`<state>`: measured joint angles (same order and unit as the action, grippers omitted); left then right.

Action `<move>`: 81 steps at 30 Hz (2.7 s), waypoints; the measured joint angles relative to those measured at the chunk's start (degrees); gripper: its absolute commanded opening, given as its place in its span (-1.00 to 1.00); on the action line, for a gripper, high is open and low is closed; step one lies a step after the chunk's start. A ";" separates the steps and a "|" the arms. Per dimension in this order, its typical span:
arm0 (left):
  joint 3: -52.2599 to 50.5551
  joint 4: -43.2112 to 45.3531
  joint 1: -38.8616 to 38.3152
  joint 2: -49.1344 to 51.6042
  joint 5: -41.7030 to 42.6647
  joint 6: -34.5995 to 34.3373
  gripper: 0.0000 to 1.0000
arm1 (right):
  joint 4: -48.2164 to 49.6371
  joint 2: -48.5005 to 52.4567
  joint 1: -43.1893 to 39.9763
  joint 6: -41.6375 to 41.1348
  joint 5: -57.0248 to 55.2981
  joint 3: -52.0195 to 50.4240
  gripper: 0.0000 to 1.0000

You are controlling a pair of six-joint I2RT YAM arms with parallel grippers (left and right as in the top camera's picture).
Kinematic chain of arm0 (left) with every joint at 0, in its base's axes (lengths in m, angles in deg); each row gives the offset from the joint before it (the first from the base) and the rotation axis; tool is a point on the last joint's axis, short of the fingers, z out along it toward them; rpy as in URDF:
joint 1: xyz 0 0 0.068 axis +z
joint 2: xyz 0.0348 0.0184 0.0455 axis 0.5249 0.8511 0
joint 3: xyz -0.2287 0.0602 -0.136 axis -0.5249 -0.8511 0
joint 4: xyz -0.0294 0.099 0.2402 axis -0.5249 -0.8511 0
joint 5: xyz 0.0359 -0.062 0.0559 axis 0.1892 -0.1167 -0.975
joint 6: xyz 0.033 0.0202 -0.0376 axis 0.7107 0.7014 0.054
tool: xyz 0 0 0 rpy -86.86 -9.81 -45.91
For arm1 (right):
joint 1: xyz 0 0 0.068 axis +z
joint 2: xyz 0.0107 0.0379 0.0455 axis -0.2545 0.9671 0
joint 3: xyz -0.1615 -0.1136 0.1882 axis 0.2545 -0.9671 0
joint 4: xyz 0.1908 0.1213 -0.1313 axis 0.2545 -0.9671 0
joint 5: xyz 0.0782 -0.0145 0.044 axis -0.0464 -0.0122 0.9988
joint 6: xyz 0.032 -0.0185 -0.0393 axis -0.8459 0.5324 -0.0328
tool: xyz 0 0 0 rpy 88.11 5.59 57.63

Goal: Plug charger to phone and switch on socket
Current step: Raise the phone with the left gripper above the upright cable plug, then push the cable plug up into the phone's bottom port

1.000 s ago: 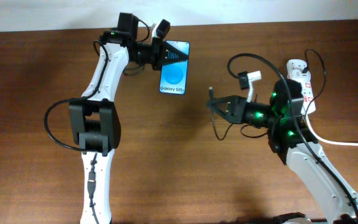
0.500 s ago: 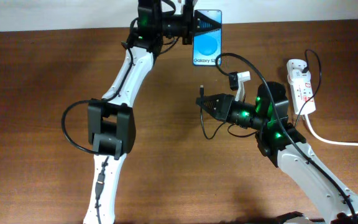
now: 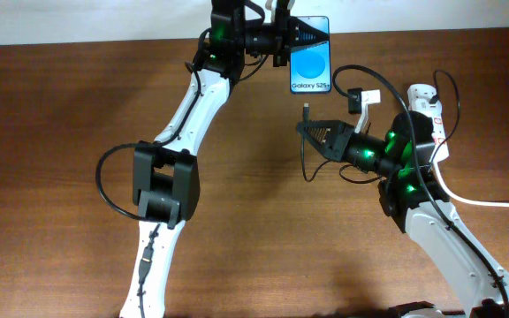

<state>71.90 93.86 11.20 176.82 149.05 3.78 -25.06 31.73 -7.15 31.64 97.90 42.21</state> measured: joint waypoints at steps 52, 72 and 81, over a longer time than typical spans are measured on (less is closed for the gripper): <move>0.00 0.00 -1.60 0.00 2.82 2.58 -1.00 | 2.25 2.47 -2.16 1.25 1.38 0.00 -0.92; 0.00 0.00 -1.53 0.00 4.28 2.58 -1.00 | 1.62 2.47 -2.27 1.49 2.51 0.00 -0.92; 0.00 0.00 -1.49 0.00 4.48 2.58 -1.00 | 1.42 2.47 -2.86 1.55 2.91 0.00 -0.92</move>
<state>71.90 93.86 9.71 176.82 153.53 6.36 -23.64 34.20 -10.01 33.19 100.80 42.21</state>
